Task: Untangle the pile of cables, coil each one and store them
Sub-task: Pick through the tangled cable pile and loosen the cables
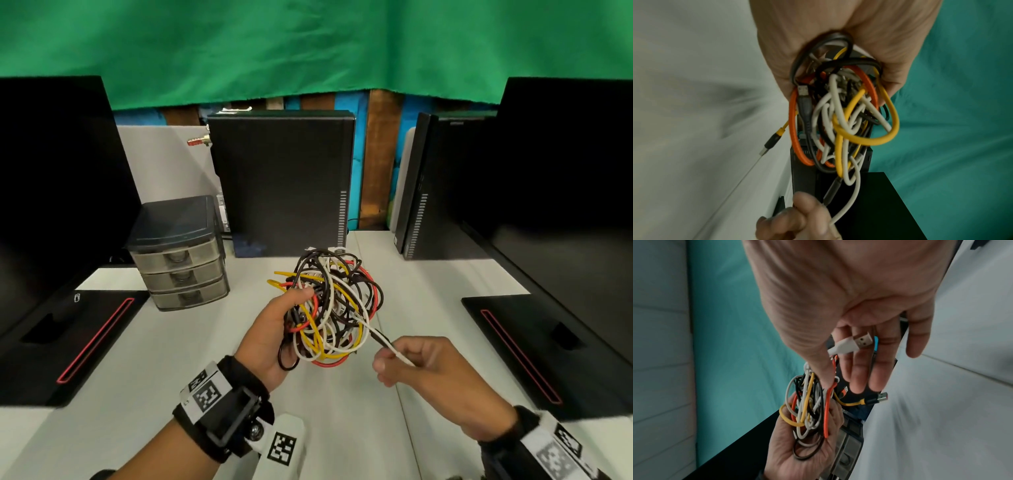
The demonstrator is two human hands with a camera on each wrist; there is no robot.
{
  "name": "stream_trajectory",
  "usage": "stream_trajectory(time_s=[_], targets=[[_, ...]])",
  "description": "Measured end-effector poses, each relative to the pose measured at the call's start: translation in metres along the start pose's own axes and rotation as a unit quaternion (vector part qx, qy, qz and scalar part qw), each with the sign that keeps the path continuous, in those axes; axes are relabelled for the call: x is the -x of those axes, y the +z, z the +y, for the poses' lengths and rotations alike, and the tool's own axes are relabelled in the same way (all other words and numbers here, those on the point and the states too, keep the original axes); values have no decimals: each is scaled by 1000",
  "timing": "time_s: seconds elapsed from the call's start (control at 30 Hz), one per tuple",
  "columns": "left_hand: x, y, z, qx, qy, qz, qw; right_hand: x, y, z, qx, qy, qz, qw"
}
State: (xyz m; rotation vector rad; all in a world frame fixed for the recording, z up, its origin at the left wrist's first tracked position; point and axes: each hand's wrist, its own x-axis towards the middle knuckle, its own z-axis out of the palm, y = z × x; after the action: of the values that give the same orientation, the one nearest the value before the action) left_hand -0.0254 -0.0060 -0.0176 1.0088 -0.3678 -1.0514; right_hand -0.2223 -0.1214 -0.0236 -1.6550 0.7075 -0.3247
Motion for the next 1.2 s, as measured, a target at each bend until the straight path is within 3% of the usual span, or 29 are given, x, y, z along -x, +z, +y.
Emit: stream_trajectory(time_s=[0.37,0.47,0.7,0.93,1.07,1.2], targets=[[0,-2,-1,-10,1,-4,1000,1,-6,-5,-97,20,-11,995],[-3,-5,-4,-14,-4,1,1000,0,-9,-5,-79,30,-4,996],[-1,0,-18,-23,-27,-17,999,2,-2,-3,-103,-2,11,995],[-4,-1,-39,-52,-54,3,997,-2,6,4,-174,-12,66,982],[-2,0,-44,-80,-34,18,996,-1,7,7,-184,-5,66,981],[-1,5,-45,-158,40,44,986,1,3,3,-134,-15,47,990]])
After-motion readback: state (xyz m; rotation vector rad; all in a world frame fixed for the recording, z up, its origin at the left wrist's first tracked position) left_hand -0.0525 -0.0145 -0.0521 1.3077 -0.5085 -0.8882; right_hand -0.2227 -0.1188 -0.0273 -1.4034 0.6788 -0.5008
